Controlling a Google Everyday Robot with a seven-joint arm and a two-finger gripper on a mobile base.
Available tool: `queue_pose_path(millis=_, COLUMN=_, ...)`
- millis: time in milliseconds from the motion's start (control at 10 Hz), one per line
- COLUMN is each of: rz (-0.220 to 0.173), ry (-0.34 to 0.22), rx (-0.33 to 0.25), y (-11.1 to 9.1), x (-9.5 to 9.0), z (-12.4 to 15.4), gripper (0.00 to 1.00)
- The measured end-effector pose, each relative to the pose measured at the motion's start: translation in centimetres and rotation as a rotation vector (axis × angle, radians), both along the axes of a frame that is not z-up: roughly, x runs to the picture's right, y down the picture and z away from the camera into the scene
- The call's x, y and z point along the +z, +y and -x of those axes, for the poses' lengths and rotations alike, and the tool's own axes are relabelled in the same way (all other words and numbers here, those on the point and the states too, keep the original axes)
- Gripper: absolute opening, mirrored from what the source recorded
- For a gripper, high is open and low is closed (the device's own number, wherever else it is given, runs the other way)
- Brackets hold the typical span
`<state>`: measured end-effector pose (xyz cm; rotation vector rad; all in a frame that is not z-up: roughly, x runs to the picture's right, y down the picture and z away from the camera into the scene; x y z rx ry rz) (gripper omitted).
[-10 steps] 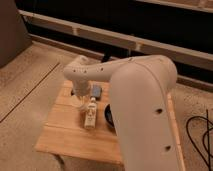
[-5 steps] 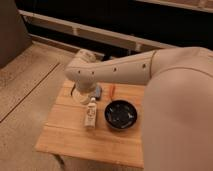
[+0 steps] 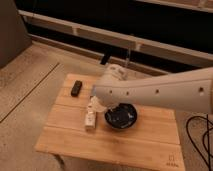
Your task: Place the ceramic cup in the ceramic bowl
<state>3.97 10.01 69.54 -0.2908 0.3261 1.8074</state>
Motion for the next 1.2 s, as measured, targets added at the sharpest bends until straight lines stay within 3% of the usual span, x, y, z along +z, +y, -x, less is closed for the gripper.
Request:
queue_pose_path(millis=200, rz=0.001, ry=0.041, rx=0.056, y=2.0, x=-0.8, z=-3.6, gripper=0.00)
queue_pose_path(millis=300, rz=-0.001, ry=0.035, rx=0.058, y=1.9, x=-0.8, z=-3.4, gripper=0.00)
queue_pose_path(millis=400, rz=-0.013, ry=0.027, rx=0.085, y=1.6, x=-0.7, z=-3.8, gripper=0.00)
queue_pose_path(millis=700, rz=-0.075, ry=-0.016, rx=0.239, y=-0.5, x=0.4, z=-7.4, gripper=0.00)
queue_pose_path(millis=900, rz=-0.094, ry=-0.040, rx=0.321, y=-0.5, x=1.1, z=-9.3, gripper=0.00)
queue_pose_path(millis=1200, rz=-0.069, ry=-0.076, rx=0.345, y=0.3, x=2.8, z=-9.6, gripper=0.00)
